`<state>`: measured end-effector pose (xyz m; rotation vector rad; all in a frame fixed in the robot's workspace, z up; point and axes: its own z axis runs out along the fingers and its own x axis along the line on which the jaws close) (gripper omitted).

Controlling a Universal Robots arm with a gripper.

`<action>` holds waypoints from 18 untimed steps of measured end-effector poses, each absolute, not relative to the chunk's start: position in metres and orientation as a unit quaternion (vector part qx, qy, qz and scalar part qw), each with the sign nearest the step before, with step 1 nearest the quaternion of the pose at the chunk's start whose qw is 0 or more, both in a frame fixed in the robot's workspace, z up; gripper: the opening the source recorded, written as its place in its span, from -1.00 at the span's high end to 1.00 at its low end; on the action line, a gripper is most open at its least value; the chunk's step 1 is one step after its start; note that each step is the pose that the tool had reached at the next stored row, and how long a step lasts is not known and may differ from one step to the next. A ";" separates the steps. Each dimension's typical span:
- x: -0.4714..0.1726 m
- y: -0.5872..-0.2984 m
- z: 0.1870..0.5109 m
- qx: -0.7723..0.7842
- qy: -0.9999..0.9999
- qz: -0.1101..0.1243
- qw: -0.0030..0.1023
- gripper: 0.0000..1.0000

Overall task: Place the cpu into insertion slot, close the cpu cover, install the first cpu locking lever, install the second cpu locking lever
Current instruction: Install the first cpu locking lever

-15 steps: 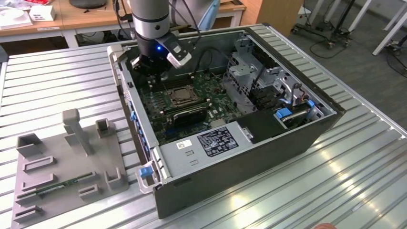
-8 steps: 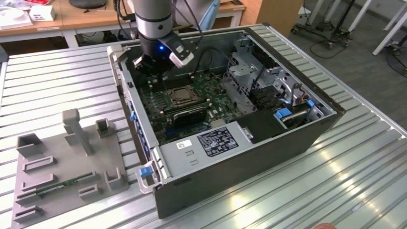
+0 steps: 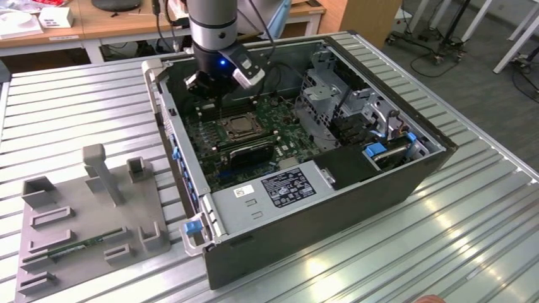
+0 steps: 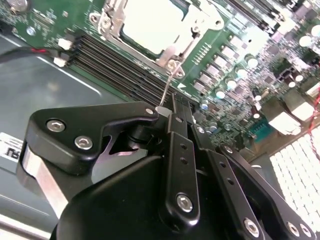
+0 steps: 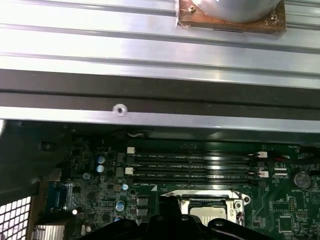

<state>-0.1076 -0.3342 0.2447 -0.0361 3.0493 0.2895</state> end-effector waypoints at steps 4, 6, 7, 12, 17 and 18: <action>-0.100 -0.335 0.245 -0.011 0.995 0.094 0.039 0.79; -0.096 -0.336 0.245 -0.011 0.995 0.094 0.039 0.79; -0.094 -0.336 0.245 -0.011 0.995 0.094 0.039 0.79; -0.092 -0.336 0.245 -0.010 0.995 0.094 0.039 0.79; -0.091 -0.336 0.244 -0.010 0.995 0.095 0.039 0.79; -0.090 -0.336 0.244 -0.010 0.995 0.097 0.039 0.79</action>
